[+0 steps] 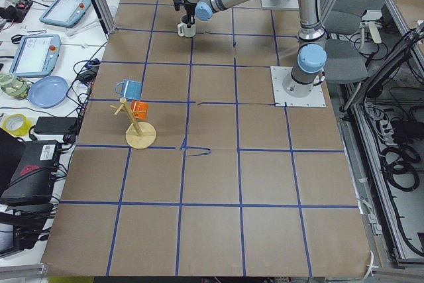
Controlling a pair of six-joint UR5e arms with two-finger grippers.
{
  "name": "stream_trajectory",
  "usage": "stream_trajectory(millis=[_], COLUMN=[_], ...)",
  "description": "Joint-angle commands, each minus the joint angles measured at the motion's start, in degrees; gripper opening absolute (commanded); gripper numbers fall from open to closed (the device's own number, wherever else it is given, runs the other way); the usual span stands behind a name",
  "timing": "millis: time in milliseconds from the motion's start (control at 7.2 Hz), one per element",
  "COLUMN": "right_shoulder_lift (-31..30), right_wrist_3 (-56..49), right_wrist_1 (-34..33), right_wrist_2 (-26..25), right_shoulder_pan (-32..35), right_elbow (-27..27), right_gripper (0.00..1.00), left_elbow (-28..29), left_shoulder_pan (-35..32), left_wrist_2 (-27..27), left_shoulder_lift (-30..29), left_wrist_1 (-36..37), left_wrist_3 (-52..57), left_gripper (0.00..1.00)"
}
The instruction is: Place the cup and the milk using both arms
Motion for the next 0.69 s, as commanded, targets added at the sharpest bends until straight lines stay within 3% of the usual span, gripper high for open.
stream_trajectory(millis=[0, 278, 556], right_shoulder_lift=[2.18, 2.53, 3.76], right_wrist_3=[9.05, 18.7, 27.07], right_wrist_1=[0.89, 1.33, 0.98], right_wrist_2=[0.93, 5.92, 9.1], right_shoulder_pan=[8.76, 14.66, 20.9], right_elbow=[-4.54, -5.0, -5.08], right_gripper=[0.47, 0.47, 0.46], left_elbow=[0.45, 4.3, 7.92], left_shoulder_pan=[1.48, 6.39, 16.82], left_wrist_2=[-0.07, 0.1, -0.16], left_shoulder_lift=[2.32, 7.57, 13.81], left_wrist_1=[-1.84, -14.26, -28.25], left_wrist_3=[1.54, 11.51, 25.65], left_gripper=[1.0, 1.0, 1.0])
